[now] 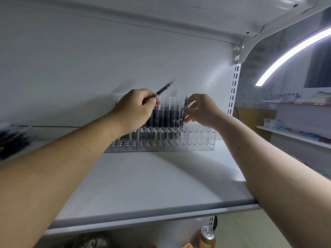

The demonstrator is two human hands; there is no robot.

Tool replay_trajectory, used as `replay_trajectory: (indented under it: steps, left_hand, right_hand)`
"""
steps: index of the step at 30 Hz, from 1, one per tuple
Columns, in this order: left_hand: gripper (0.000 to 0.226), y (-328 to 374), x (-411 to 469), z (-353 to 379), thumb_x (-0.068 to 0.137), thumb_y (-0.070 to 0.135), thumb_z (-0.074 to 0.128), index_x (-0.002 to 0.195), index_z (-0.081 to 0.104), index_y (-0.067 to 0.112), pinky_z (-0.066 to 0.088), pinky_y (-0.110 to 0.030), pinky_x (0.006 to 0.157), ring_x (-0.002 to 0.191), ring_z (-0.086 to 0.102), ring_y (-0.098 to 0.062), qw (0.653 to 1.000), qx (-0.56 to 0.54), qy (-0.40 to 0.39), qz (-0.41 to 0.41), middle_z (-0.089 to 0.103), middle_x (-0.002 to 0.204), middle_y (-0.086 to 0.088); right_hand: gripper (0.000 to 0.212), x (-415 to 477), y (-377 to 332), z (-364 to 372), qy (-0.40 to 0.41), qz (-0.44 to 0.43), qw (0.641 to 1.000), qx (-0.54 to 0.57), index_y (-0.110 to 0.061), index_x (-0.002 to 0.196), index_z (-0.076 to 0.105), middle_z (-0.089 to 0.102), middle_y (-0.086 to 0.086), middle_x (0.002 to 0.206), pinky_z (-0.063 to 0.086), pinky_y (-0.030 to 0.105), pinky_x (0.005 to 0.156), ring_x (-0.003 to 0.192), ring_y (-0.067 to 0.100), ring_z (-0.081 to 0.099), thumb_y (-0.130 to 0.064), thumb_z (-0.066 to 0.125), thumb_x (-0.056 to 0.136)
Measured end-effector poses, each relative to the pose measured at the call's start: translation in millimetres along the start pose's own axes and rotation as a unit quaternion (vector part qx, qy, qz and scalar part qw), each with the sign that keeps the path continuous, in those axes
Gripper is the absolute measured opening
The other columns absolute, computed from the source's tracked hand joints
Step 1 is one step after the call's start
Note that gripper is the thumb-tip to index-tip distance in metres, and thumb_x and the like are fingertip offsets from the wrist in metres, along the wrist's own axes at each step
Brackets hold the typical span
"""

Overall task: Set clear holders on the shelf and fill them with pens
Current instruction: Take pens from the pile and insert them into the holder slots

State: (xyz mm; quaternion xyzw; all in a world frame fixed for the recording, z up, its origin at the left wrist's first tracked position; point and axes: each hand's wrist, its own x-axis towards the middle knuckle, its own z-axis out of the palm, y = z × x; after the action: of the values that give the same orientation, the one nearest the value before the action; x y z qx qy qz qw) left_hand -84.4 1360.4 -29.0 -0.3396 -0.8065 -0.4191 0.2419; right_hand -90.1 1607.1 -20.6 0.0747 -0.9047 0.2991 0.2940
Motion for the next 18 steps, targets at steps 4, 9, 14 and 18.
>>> replay_trajectory:
  steps: [4, 9, 14, 18]
  left_hand:
    - [0.022, -1.8, 0.0, 0.6, 0.109, 0.023, 0.049, 0.102, 0.070, 0.021, 0.038, -0.018, 0.050, 0.048, 0.043, -0.003, 0.999, 0.028, 0.009, 0.023, 0.052, 0.061, 0.004]
    - [0.024, -3.8, 1.5, 2.5, 0.108, 0.027, 0.054, 0.098, 0.072, 0.016, 0.036, -0.015, 0.050, 0.048, 0.045, -0.002, 0.998, 0.045, 0.018, 0.029, 0.051, 0.057, 0.008]
    - [0.024, -2.7, 0.7, 2.1, 0.109, 0.025, 0.052, 0.098, 0.071, 0.014, 0.036, -0.014, 0.049, 0.048, 0.045, -0.003, 0.998, 0.041, 0.012, 0.035, 0.052, 0.060, 0.005]
    - [0.023, -1.1, 0.5, 1.1, 0.108, 0.025, 0.052, 0.097, 0.070, 0.018, 0.041, -0.019, 0.054, 0.054, 0.050, -0.006, 0.997, 0.052, 0.010, 0.052, 0.067, 0.076, -0.010]
  right_hand:
    - [0.002, 2.2, 5.1, 1.2, -0.029, -0.010, 0.999, -0.034, -0.021, 0.097, 0.066, 0.079, 0.001, 0.075, 0.063, 0.052, 0.077, 0.077, 0.024, 0.078, -0.019, 0.066, 0.098]
    - [0.005, 2.3, 7.6, 0.7, -0.035, -0.008, 0.998, -0.050, -0.020, 0.094, 0.068, 0.079, 0.000, 0.076, 0.063, 0.043, 0.069, 0.077, 0.024, 0.079, -0.021, 0.068, 0.099]
    - [0.006, 3.7, 9.6, -0.1, -0.061, -0.020, 0.994, -0.093, -0.020, 0.088, 0.076, 0.077, -0.004, 0.088, 0.064, 0.045, 0.085, 0.087, 0.021, 0.075, -0.023, 0.076, 0.093]
    - [0.017, 3.9, 5.6, -9.0, 0.009, -0.024, 0.997, -0.078, -0.019, 0.101, 0.070, 0.070, -0.009, 0.090, 0.057, 0.025, 0.077, 0.086, 0.009, 0.069, -0.031, 0.078, 0.092]
